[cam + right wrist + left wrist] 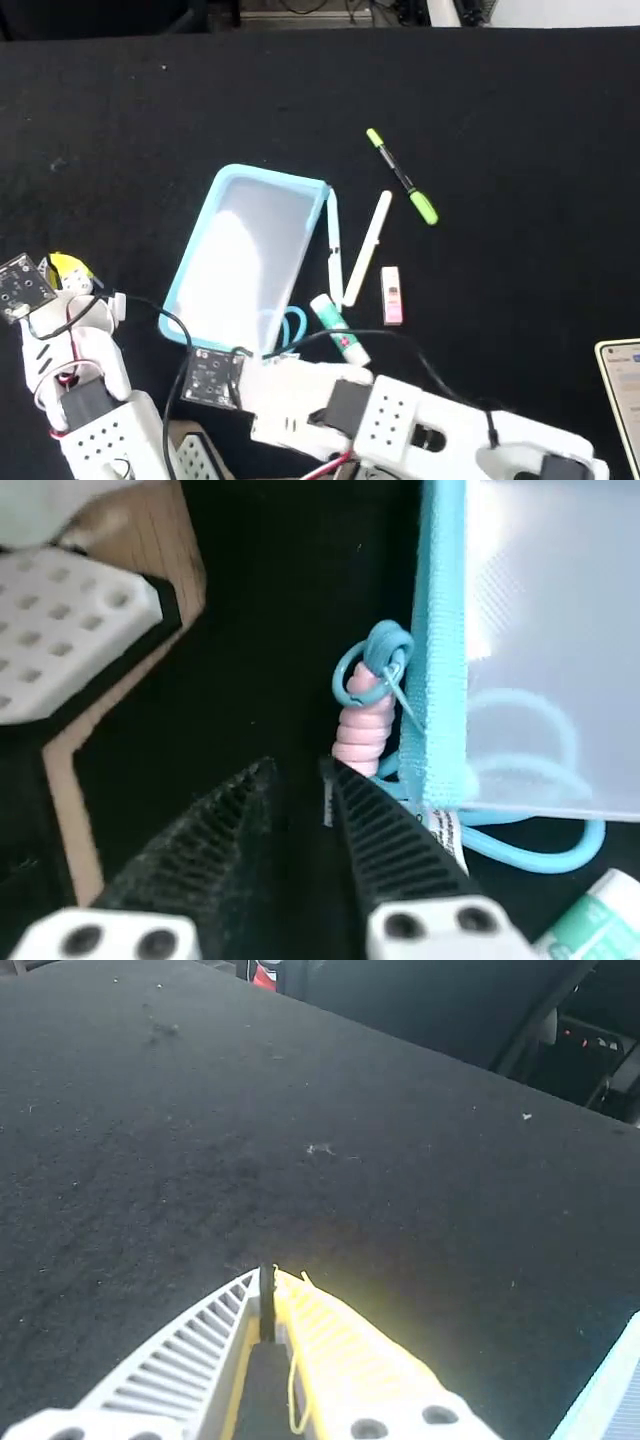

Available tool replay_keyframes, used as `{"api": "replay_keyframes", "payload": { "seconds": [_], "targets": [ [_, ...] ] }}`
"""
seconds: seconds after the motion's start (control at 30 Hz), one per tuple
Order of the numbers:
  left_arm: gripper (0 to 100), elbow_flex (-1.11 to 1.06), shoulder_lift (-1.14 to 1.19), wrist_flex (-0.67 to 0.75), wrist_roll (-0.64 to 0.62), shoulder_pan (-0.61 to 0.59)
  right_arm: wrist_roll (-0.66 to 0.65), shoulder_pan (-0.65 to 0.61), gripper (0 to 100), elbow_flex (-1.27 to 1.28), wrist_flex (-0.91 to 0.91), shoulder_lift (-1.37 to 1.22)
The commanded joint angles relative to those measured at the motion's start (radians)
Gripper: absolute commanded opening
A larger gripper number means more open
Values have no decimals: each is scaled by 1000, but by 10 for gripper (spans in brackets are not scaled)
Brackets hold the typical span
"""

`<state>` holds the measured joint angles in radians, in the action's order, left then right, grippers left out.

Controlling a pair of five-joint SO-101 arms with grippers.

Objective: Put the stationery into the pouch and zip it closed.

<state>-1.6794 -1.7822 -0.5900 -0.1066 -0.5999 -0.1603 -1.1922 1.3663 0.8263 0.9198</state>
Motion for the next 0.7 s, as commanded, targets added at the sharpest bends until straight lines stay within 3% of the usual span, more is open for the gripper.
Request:
{"api": "replay_keyframes", "payload": {
  "seconds": [0.0, 0.1, 0.37, 0.67],
  "targets": [
    [40, -21, -2, 18, -14, -8, 0, 55, 145, -68, -54, -88],
    [40, -21, -2, 18, -14, -8, 2, 86, 219, -90, -92, -176],
    [40, -21, -2, 18, -14, -5, -6, 95, 156, -139, -258, -351],
    [40, -21, -2, 18, -14, -7, -6, 203, 150, -285, -198, -521]
  ]
}}
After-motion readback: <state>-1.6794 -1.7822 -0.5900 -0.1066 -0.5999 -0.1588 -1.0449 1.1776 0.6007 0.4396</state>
